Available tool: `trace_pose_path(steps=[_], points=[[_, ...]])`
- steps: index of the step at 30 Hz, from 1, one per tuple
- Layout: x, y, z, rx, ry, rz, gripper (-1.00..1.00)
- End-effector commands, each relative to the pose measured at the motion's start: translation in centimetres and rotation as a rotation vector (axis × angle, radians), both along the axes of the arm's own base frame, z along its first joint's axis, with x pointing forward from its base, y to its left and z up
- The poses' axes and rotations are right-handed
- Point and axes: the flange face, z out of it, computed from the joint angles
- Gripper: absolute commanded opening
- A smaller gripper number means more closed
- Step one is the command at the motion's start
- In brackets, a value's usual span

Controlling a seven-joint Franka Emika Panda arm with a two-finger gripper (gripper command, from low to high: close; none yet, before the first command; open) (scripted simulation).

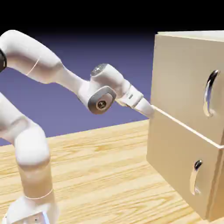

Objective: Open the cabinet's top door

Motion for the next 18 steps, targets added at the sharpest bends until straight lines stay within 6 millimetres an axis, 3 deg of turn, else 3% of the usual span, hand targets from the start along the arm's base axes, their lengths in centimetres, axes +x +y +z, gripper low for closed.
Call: trace_pose_path(steps=[1, 10, 18], points=[[0.1, 0.1, 0.9, -0.003, -0.021, 0.006, 0.00], [-0.4, 0.5, 8.0, -0.019, -0.204, 0.048, 0.00], [-1.5, -0.5, 12.9, -0.020, -0.358, 0.069, 0.00]])
